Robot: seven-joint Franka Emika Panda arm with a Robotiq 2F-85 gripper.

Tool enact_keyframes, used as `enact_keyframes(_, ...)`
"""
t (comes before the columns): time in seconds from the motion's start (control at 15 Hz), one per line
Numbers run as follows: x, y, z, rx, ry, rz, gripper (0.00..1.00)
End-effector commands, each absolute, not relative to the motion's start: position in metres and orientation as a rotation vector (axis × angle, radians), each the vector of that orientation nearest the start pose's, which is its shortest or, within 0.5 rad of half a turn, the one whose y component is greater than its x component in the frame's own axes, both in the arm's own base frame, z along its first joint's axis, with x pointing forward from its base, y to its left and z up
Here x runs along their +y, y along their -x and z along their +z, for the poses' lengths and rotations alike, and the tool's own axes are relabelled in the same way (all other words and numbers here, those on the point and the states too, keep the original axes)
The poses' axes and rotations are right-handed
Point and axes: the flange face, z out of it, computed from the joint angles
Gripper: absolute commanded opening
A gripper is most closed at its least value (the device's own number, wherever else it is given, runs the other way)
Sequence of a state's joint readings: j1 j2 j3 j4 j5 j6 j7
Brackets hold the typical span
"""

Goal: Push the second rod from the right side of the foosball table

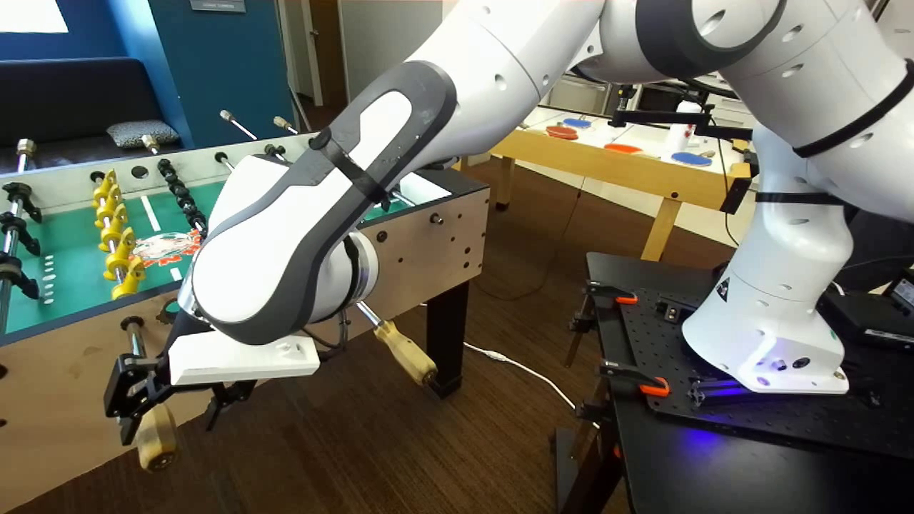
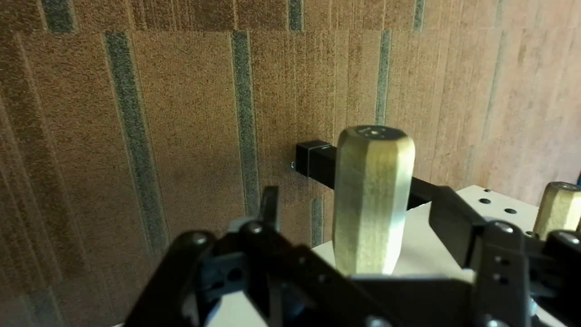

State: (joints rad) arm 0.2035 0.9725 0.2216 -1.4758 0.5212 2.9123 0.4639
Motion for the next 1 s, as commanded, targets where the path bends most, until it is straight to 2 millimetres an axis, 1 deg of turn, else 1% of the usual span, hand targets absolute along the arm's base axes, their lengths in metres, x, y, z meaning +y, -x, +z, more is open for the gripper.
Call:
enact_keyframes(0.0,0.246,-0.709,0.15,0.86,2.397,-0.342,0.52)
enact_keyframes(0.2,0.246,-0.714,0.156,0.86,2.386,-0.359,0.3)
enact_keyframes(0.27,0.244,-0.715,0.156,0.863,2.386,-0.359,0.22)
enact_keyframes(0.33,0.242,-0.715,0.153,0.868,2.389,-0.356,0.16)
enact_keyframes(0.4,0.241,-0.716,0.154,0.87,2.387,-0.358,0.14)
enact_keyframes(0.73,0.23,-0.724,0.15,0.874,2.39,-0.374,0.14)
enact_keyframes(0.93,0.221,-0.733,0.148,0.876,2.383,-0.386,0.14)
